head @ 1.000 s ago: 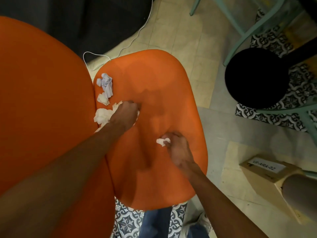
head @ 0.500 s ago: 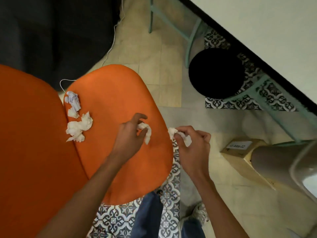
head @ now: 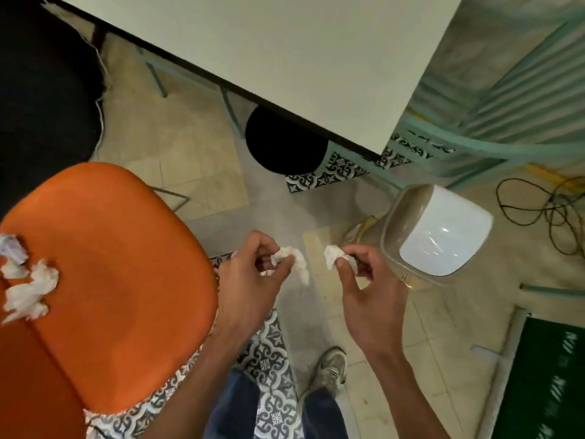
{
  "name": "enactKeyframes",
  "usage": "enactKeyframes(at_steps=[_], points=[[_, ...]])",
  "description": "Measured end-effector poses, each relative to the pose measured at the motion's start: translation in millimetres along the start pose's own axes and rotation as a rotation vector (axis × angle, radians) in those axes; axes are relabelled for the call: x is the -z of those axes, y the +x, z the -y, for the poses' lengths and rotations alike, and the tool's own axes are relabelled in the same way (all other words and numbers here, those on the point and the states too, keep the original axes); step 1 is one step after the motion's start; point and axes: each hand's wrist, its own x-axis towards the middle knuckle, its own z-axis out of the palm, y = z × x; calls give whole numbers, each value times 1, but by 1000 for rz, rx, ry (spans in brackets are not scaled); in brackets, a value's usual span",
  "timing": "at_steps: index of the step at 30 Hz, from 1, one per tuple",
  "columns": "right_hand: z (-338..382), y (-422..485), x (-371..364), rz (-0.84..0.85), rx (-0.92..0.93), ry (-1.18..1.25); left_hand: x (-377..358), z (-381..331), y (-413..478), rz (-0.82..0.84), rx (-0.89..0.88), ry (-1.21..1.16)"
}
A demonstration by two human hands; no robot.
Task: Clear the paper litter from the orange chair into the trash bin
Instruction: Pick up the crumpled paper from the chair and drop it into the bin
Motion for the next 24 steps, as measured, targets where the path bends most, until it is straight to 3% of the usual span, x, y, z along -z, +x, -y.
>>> enactKeyframes(at_steps=[4, 10, 24], points=[[-35, 10, 51, -127, -50, -4, -49, -35, -7, 75, -28, -33], [-96, 39, 100, -234, -52, -218, -105, -75, -5, 157, -73, -27], [-175, 100, 98, 17, 172, -726, -163, -89, 18, 182, -130, 23]])
